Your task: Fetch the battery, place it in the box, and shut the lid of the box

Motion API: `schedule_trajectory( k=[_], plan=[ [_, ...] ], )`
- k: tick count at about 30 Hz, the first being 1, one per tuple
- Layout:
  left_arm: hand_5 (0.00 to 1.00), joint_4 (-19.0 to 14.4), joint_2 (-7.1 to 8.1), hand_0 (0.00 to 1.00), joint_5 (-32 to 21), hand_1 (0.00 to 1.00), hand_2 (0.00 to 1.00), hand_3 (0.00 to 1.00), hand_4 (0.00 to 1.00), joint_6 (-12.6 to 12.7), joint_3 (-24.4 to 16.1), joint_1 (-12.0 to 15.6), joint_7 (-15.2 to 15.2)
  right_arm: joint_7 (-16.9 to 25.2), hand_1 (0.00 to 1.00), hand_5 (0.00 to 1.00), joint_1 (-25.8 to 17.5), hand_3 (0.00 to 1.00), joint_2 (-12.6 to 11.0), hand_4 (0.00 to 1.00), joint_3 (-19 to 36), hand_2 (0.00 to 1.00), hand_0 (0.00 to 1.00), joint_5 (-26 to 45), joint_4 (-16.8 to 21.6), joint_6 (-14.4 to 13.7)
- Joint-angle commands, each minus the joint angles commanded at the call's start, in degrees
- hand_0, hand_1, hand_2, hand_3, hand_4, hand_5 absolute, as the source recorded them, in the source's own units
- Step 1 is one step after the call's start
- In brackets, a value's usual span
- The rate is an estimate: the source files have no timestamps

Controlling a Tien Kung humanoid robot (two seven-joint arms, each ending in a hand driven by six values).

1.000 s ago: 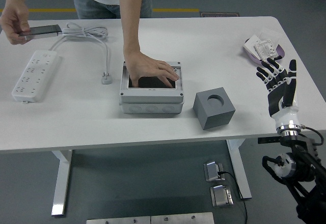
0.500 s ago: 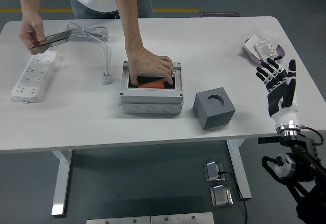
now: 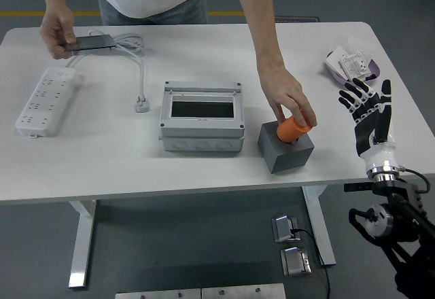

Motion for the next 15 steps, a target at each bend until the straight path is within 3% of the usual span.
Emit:
schedule_trajectory(
  k=[15],
  plan=[
    [0.002, 0.0, -0.29, 0.633, -0.3, 0.684, 0.581, 0.575, 0.541, 0.0, 0.4, 0.0, -0.1, 0.2, 0.720, 0.998, -0.1, 0.711, 0.2, 0.940, 0.4, 0.729, 0.801, -0.2, 0.0, 0.0]
  ],
)
